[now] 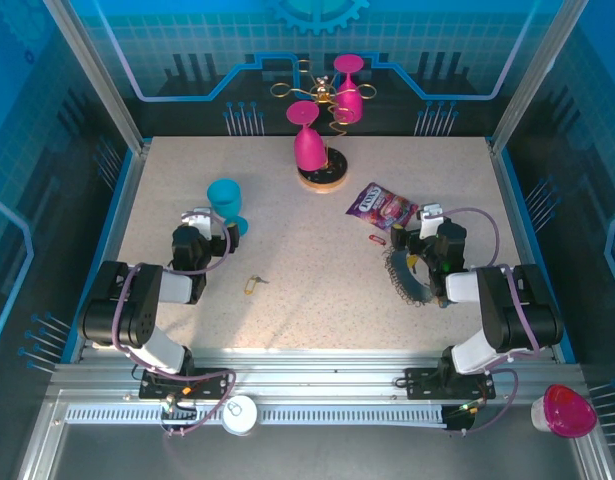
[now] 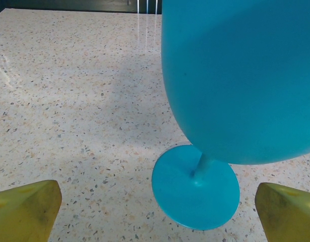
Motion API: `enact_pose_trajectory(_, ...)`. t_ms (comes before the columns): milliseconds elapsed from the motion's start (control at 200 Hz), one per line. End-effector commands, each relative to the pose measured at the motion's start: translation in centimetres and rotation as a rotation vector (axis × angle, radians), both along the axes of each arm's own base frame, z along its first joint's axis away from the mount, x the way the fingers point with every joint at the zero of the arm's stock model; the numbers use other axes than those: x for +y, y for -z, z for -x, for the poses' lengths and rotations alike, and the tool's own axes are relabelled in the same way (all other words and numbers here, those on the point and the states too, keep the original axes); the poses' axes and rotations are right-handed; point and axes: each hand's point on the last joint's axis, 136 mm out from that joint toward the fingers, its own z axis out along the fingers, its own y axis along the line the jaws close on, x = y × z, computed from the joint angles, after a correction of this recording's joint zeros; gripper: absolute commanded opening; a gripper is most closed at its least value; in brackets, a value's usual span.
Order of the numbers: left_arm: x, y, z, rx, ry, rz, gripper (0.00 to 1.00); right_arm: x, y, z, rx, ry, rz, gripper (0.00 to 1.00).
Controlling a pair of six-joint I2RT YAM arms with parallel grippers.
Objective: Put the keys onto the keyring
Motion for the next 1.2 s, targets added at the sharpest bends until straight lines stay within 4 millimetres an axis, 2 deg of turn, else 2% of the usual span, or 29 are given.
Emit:
enact_pose_trajectory(0, -0.1, -1.5, -0.6, -0.036, 0.012, 0.021, 0.99, -0.1, -0.8, -0.5, -0.026, 0.002, 0.006, 1.0)
enact_pose_trajectory(25, -0.1, -1.4, -0.6, -0.036, 0.011, 0.02, 0.99, 0.0, -0.7, -0.4, -0.024, 0.001, 0.006, 0.99)
enact_pose_trajectory(100, 0.0, -1.9, -0.4, -0.058, 0.004, 0.012, 0.99, 0.1, -1.5, -0.2, -0.05, -0.005, 0.012, 0.84)
enact_pose_trajectory(205, 0.6, -4.9, 1.5, -0.139, -0.044, 0.004, 0.99, 0.1, -4.7, 1.0, -0.075, 0.021, 0.034, 0.85)
enact_pose_trajectory(285, 1.3, -7.1, 2.7, -0.178, -0.095, 0.011, 0.99, -0.4, -6.2, 1.8, -0.036, 0.068, 0.007, 0.84)
enact_pose_trajectory(390, 1.1, -9.4, 3.9, -0.191, -0.109, 0.107, 0.99, -0.9, -6.2, 3.6, 0.098, 0.153, -0.094, 0.79)
enact_pose_trajectory(460, 0.3, -9.9, 4.9, -0.161, -0.092, 0.19, 0.99, -1.0, -5.9, 5.2, 0.213, 0.231, -0.184, 0.75)
enact_pose_trajectory(550, -1.5, -10.5, 6.3, -0.121, -0.006, 0.278, 0.99, -0.9, -5.1, 7.5, 0.364, 0.304, -0.284, 0.72)
enact_pose_trajectory(640, -3.2, -10.8, 7.6, -0.072, 0.057, 0.35, 0.99, 0.4, -4.5, 9.7, 0.489, 0.286, -0.353, 0.7)
enact_pose_trajectory(885, -9.6, -11.0, 10.4, 0.025, 0.219, 0.386, 0.95, 3.6, -3.0, 14.0, 0.661, 0.191, -0.344, 0.57)
enact_pose_trajectory(1031, -15.5, -10.3, 10.9, 0.073, 0.299, 0.384, 0.94, 4.0, -1.6, 14.8, 0.703, 0.218, -0.327, 0.53)
enact_pose_trajectory(1191, -22.2, -9.3, 10.9, 0.142, 0.402, 0.315, 0.94, 4.7, -0.4, 13.0, 0.72, 0.213, -0.331, 0.47)
